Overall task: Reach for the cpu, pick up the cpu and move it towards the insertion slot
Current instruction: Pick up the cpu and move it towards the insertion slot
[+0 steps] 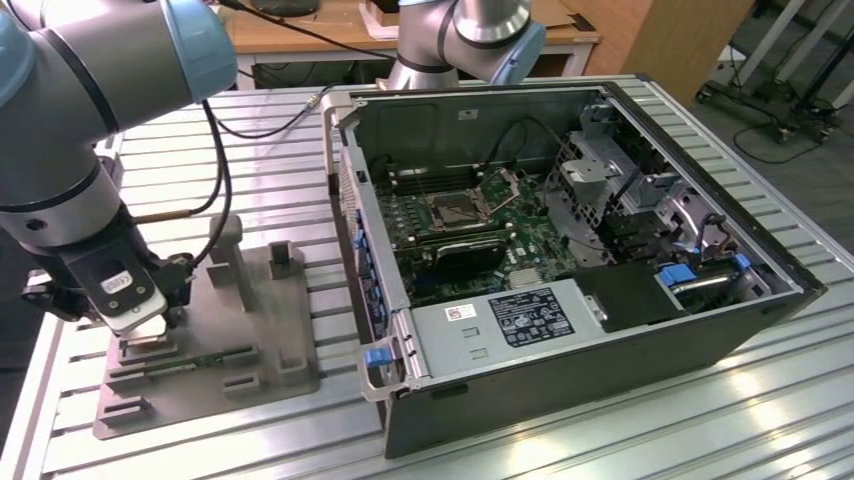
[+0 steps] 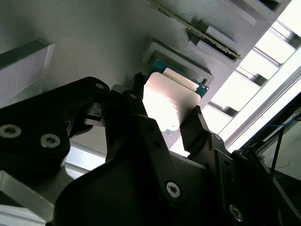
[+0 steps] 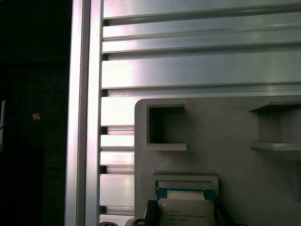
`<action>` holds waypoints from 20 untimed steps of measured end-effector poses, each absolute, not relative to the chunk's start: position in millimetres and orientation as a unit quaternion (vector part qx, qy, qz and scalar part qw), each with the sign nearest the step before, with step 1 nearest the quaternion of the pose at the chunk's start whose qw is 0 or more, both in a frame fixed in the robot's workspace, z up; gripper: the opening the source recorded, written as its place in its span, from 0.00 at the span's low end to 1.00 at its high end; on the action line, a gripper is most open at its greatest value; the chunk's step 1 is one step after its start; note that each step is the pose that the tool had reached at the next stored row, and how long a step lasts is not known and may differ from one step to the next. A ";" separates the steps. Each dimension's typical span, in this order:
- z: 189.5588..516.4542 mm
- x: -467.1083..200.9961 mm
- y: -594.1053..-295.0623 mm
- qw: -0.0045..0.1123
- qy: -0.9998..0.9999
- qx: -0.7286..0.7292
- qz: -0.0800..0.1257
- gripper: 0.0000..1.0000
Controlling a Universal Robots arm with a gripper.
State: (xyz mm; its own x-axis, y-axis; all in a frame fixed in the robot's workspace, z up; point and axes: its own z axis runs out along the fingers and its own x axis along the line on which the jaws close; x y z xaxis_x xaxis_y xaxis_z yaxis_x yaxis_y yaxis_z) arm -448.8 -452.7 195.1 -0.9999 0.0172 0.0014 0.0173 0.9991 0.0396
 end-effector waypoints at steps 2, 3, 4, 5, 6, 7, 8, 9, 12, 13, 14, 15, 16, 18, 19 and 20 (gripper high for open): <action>195.6 -448.8 -452.7 0.001 -1.000 -0.009 -0.020 0.55; 195.7 -448.8 -452.7 0.001 -1.000 -0.009 -0.020 0.55; 195.9 -448.8 -452.7 0.001 -1.000 -0.009 -0.020 0.55; 195.9 -448.8 -452.7 0.001 -1.000 -0.009 -0.020 0.55; 196.0 -448.8 -452.7 0.001 -1.000 -0.009 -0.020 0.55; 196.1 -448.8 -452.7 0.001 -1.000 -0.009 -0.020 0.55; 196.1 -448.8 -452.7 0.001 -1.000 -0.009 -0.020 0.55; 196.1 -448.9 -452.7 0.001 -1.000 -0.009 -0.020 0.55; 197.8 -448.9 -452.7 0.001 -1.000 -0.009 -0.020 0.55; 198.5 -448.9 -452.7 0.001 -1.000 -0.009 -0.020 0.55; 199.5 -448.8 -452.7 0.001 -1.000 -0.009 -0.020 0.55; 200.6 -448.9 -452.7 0.001 -1.000 -0.009 -0.020 0.55; 202.0 -448.8 -452.7 0.001 -1.000 -0.009 -0.020 0.55; 205.3 -448.9 -452.7 0.001 -1.000 -0.009 -0.020 0.55; 206.9 -448.9 -452.7 0.001 -1.000 -0.009 -0.020 0.55; 208.5 -448.9 -452.7 0.001 -1.000 -0.009 -0.020 0.55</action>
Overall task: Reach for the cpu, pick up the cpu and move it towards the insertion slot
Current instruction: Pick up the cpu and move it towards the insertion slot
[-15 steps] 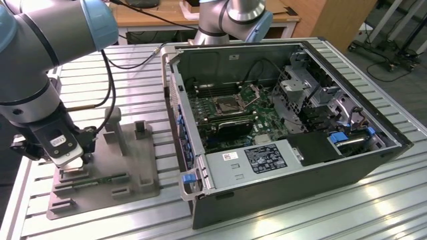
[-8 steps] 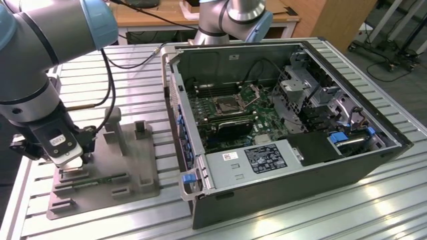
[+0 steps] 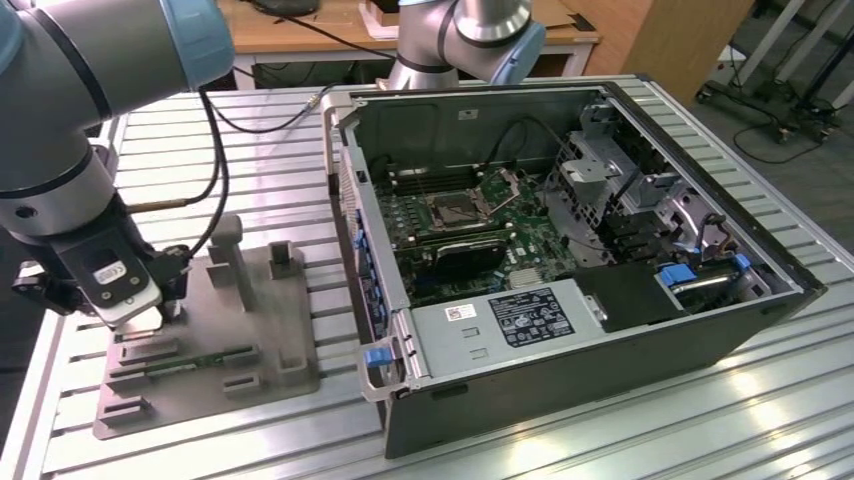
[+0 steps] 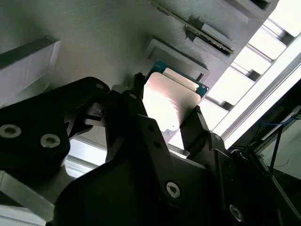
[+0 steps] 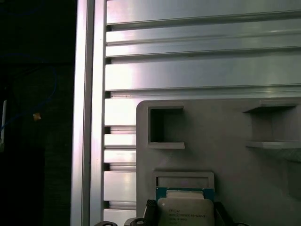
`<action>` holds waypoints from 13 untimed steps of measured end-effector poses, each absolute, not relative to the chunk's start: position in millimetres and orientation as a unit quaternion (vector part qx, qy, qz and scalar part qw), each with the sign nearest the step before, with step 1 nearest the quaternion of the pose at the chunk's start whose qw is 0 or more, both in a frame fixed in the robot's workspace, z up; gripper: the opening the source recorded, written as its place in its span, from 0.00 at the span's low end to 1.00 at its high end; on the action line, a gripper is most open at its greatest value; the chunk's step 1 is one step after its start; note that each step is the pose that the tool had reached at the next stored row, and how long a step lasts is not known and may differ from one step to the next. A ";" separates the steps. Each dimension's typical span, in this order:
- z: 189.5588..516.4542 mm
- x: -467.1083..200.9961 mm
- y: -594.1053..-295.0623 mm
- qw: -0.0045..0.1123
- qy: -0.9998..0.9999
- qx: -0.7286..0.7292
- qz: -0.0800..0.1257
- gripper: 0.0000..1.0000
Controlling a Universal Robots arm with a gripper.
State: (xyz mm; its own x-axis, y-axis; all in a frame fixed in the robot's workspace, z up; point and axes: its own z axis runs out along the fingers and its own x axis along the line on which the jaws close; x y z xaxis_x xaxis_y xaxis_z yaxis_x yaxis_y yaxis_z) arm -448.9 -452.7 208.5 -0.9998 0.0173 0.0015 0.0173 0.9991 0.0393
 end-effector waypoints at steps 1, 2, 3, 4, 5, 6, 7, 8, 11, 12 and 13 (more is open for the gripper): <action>210.1 -448.9 -452.7 0.001 -1.000 -0.009 -0.020 0.55; 211.4 -448.9 -452.7 0.001 -1.000 -0.009 -0.020 0.55; 211.8 -448.8 -452.7 0.001 -1.000 -0.009 -0.020 0.55; 211.7 -448.8 -452.7 0.001 -1.000 -0.009 -0.020 0.55; 211.7 -448.8 -452.7 0.001 -1.000 -0.009 -0.020 0.55; 211.9 -448.9 -452.7 0.001 -1.000 -0.009 -0.020 0.55; 211.9 -448.8 -452.7 0.001 -1.000 -0.009 -0.020 0.55; 212.0 -448.8 -452.7 0.001 -1.000 -0.009 -0.020 0.55; 213.0 -448.8 -452.7 0.001 -1.000 -0.009 -0.020 0.55; 213.7 -448.9 -452.8 0.001 -1.000 -0.009 -0.020 0.55; 214.0 -448.8 -452.7 0.001 -1.000 -0.009 -0.020 0.55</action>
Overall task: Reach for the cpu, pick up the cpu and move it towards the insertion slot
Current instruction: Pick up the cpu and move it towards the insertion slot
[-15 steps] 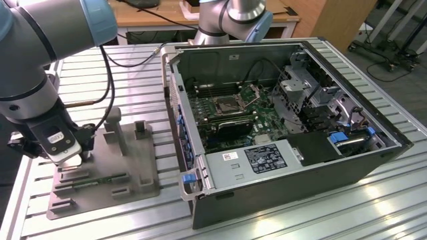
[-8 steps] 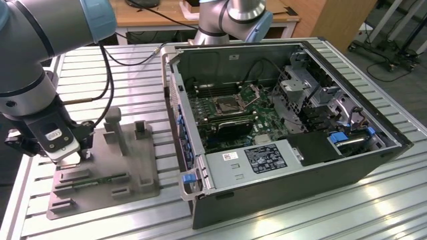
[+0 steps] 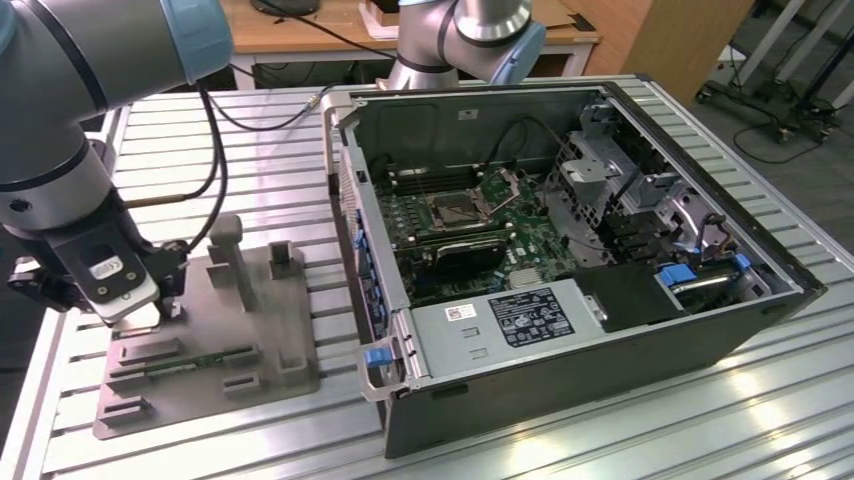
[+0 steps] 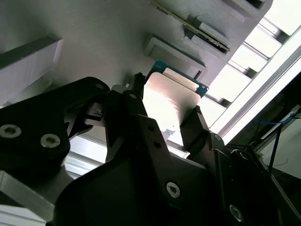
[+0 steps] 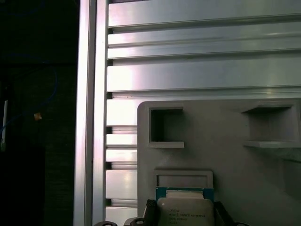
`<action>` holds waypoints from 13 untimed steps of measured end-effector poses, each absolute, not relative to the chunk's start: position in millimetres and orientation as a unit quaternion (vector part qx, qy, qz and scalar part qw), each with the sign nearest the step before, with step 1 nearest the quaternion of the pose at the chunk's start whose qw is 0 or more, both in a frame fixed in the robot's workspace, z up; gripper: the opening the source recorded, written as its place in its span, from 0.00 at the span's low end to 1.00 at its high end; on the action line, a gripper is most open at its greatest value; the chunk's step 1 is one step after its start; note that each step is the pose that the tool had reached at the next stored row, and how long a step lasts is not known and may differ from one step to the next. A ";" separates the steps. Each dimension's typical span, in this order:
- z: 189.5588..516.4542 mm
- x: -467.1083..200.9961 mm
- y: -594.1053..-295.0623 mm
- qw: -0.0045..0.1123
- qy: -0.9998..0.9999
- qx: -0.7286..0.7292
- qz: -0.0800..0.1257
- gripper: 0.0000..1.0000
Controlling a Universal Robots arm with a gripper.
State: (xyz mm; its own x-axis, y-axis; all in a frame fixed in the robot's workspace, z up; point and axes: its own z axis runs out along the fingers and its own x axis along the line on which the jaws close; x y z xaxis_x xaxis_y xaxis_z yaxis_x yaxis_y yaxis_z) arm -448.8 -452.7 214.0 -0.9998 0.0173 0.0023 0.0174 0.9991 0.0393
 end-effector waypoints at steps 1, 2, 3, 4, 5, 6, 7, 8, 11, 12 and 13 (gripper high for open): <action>214.5 -448.8 -452.7 0.001 -1.000 -0.009 -0.020 0.55; 215.1 -448.8 -452.7 0.001 -1.000 -0.009 -0.020 0.55; 215.7 -448.8 -452.7 0.001 -1.000 -0.009 -0.020 0.55; 216.4 -448.9 -452.7 0.001 -1.000 -0.009 -0.020 0.55; 217.2 -448.9 -452.7 0.001 -1.000 -0.009 -0.020 0.55; 218.0 -448.8 -452.7 0.001 -1.000 -0.009 -0.020 0.55; 218.7 -448.9 -452.7 0.001 -1.000 -0.009 -0.020 0.55; 219.5 -448.8 -452.7 0.001 -1.000 -0.009 -0.020 0.55; 221.5 -448.8 -452.7 0.001 -1.000 -0.009 -0.020 0.55; 222.1 -448.8 -452.7 0.001 -1.000 -0.009 -0.020 0.55; 222.8 -448.8 -452.7 0.001 -1.000 -0.009 -0.020 0.55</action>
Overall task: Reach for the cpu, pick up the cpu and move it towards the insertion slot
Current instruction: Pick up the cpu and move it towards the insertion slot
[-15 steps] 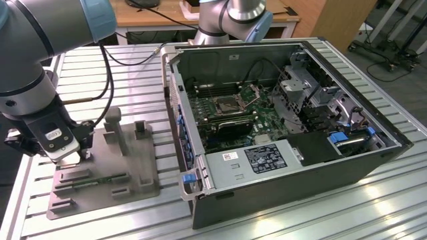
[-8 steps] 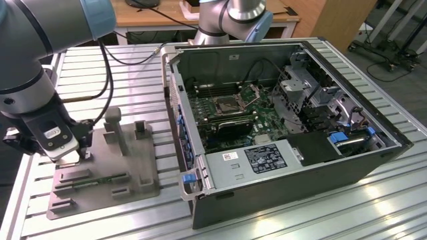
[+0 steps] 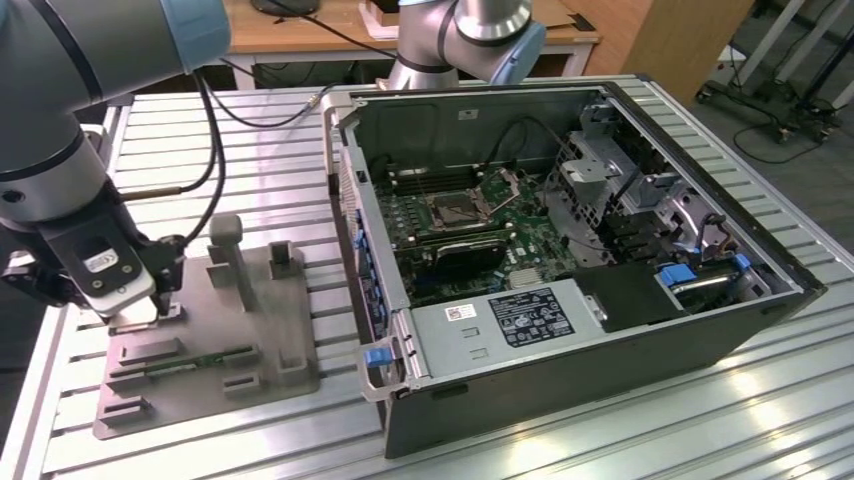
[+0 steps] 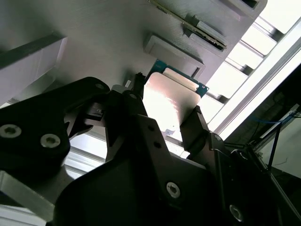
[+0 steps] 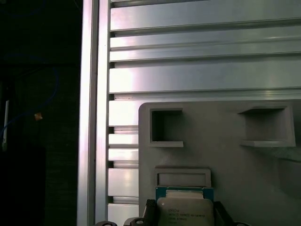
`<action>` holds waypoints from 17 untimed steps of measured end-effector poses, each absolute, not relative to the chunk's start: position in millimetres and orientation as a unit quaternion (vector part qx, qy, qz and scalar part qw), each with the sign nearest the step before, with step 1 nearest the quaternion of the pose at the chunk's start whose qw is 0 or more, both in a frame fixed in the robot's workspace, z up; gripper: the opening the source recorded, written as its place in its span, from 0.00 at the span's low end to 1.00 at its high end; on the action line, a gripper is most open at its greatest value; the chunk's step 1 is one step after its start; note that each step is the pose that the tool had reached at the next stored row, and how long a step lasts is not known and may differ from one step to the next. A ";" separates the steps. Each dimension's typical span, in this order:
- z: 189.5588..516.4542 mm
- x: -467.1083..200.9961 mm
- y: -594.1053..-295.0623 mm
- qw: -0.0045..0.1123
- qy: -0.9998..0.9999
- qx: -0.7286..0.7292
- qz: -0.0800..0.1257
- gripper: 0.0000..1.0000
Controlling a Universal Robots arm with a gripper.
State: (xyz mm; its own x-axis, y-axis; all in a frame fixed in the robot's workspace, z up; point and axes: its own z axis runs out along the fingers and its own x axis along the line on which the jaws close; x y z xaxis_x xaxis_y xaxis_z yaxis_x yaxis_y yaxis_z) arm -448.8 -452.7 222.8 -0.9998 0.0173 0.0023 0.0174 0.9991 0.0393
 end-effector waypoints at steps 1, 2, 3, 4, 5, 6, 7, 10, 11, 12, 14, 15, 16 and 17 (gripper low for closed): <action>223.7 -448.8 -452.7 0.001 -1.000 -0.009 -0.020 0.55; 224.3 -448.9 -452.7 0.001 -1.000 -0.009 -0.020 0.55; 225.0 -448.8 -452.7 0.001 -1.000 -0.009 -0.020 0.55; 225.7 -448.8 -452.7 0.001 -1.000 -0.009 -0.020 0.55; 226.3 -448.8 -452.7 0.001 -1.000 -0.009 -0.020 0.55; 226.9 -448.8 -452.7 0.001 -1.000 -0.009 -0.020 0.55; 227.1 -448.8 -452.7 0.001 -1.000 -0.009 -0.020 0.55; 227.7 -448.8 -452.7 0.001 -1.000 -0.009 -0.020 0.55; 228.0 -448.8 -452.7 0.001 -1.000 -0.009 -0.020 0.55; 228.5 -448.8 -452.7 0.001 -1.000 -0.009 -0.020 0.55; 229.6 -448.9 -452.7 0.001 -1.000 -0.009 -0.020 0.55; 230.2 -448.8 -452.7 0.001 -1.000 -0.009 -0.020 0.55; 230.4 -448.8 -452.7 0.001 -1.000 -0.009 -0.020 0.55; 230.7 -448.8 -452.7 0.001 -1.000 -0.009 -0.020 0.55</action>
State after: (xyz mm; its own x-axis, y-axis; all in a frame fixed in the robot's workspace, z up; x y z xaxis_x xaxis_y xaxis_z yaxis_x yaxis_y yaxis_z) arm -448.8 -452.7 230.7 -0.9998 0.0173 0.0021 0.0173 0.9991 0.0395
